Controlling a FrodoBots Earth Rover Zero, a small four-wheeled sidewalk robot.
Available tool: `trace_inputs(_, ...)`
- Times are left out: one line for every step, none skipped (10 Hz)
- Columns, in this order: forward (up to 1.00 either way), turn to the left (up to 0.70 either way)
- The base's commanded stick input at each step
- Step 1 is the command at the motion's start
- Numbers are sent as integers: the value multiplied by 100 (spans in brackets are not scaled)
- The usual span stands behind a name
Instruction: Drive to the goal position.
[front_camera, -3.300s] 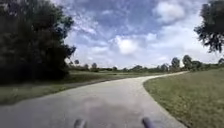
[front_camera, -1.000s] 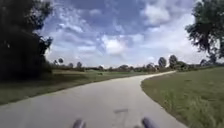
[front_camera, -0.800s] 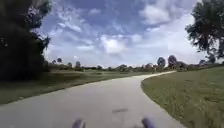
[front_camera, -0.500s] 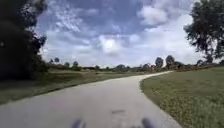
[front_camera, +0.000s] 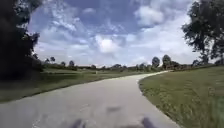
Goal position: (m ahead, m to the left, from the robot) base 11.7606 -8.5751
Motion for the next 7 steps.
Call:
trace_inputs(69, 29)
trace_inputs(69, 20)
trace_inputs(69, 11)
trace_inputs(69, 3)
trace_inputs(69, 3)
trace_inputs(69, 3)
trace_inputs(69, 3)
